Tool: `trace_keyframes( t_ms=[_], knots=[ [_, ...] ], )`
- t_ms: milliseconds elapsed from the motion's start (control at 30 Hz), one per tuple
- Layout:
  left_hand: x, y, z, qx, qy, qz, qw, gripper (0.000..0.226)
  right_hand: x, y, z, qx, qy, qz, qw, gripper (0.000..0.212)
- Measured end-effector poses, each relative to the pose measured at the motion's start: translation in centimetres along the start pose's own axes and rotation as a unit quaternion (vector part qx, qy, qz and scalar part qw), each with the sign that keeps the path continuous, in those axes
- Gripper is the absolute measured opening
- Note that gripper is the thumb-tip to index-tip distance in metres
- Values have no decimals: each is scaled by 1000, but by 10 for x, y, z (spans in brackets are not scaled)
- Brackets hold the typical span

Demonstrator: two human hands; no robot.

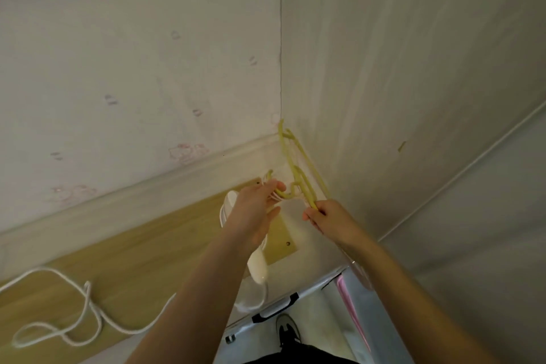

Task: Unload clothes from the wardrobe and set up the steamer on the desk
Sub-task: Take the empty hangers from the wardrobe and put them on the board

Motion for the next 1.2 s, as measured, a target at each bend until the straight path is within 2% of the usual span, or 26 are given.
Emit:
trace_keyframes(
  t_ms=[133, 267, 400, 433, 633, 800, 1000, 1200],
  knots=[
    [24, -13, -16, 37, 66, 1, 997, 22, 19, 7, 16, -80, 4, 1, 997, 26],
    [42, -21, -20, 152, 113, 35, 981, 33, 32, 12, 29, -120, 22, 21, 992, 32],
    [49, -27, -17, 235, 157, 71, 957, 6, 40, 19, 33, -159, 30, 36, 986, 25],
    [50, -28, -15, 244, 161, 77, 953, 8, 42, 22, 33, -169, 34, 35, 984, 26],
    [71, -57, -2, 239, 171, 50, 955, 19, 51, 41, 40, -210, 32, 37, 977, 27],
    [87, -74, 4, 170, 182, 9, 968, 24, 53, 48, 49, -238, 31, 39, 970, 30],
    [101, -91, 7, 151, 200, -49, 967, 30, 54, 55, 58, -254, 30, 35, 966, 29],
    [105, -106, 9, 173, 227, -15, 958, 30, 55, 62, 64, -251, 32, 31, 967, 29]
  ],
)
Point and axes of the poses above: each hand's wrist, its own x-axis towards the middle knuckle, its own z-axis out of the palm, y = z × x, the point moved 2 cm from there along x, towards the middle knuckle, and after that the axes turned 7 degrees about y, right-handed, at the moved point
